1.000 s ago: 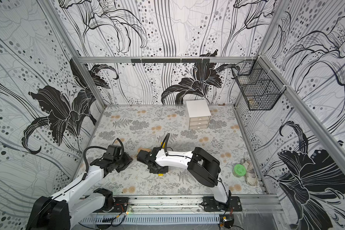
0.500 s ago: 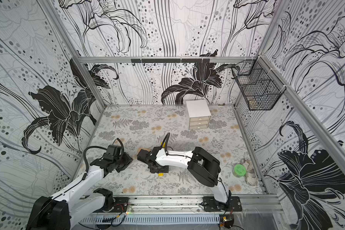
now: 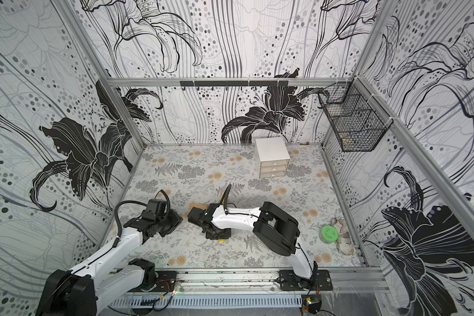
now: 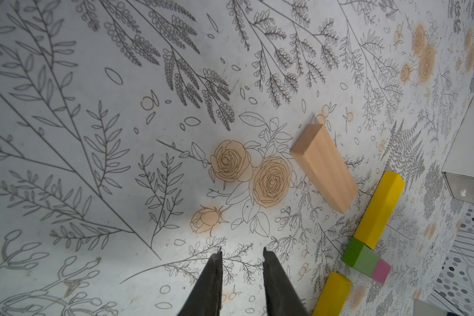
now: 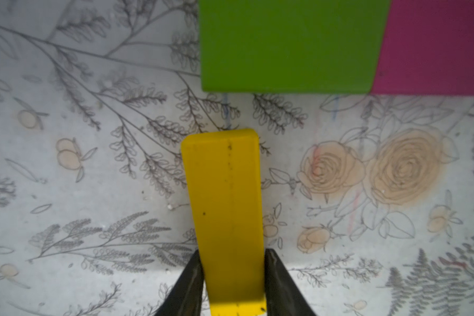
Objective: Assemble the letter h with building blocks
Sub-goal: Assemble the building block at the center of the board.
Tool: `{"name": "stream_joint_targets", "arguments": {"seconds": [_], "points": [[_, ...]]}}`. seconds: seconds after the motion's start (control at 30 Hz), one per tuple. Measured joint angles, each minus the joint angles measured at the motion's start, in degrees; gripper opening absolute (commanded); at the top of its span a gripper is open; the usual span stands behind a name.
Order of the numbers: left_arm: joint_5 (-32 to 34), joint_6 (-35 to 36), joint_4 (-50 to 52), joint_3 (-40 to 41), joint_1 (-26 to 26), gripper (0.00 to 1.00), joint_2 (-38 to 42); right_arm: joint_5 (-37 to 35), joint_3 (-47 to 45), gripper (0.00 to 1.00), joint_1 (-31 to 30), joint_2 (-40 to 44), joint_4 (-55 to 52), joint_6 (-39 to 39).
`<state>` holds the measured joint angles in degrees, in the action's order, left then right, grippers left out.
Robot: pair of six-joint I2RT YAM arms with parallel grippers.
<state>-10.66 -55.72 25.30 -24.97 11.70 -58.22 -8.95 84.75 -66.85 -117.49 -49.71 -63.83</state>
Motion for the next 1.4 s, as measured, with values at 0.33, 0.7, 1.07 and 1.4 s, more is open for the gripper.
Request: {"name": "stream_joint_targets", "arguments": {"seconds": [0.33, 0.7, 1.07, 1.4], "points": [[0.0, 0.02, -0.02, 0.0, 0.0, 0.29, 0.0, 0.0, 0.02, 0.31, 0.42, 0.0, 0.02, 0.04], [0.0, 0.02, 0.0, 0.0, 0.0, 0.29, 0.0, 0.0, 0.11, 0.31, 1.33, 0.0, 0.02, 0.04], [0.02, 0.07, 0.0, 0.0, 0.0, 0.29, 0.0, 0.24, 1.14, 0.3, 1.38, -0.66, 0.02, 0.09], [0.0, 0.09, 0.0, 0.0, 0.0, 0.29, 0.0, 0.28, 1.14, 0.49, 1.38, -0.66, 0.0, 0.11]]}}
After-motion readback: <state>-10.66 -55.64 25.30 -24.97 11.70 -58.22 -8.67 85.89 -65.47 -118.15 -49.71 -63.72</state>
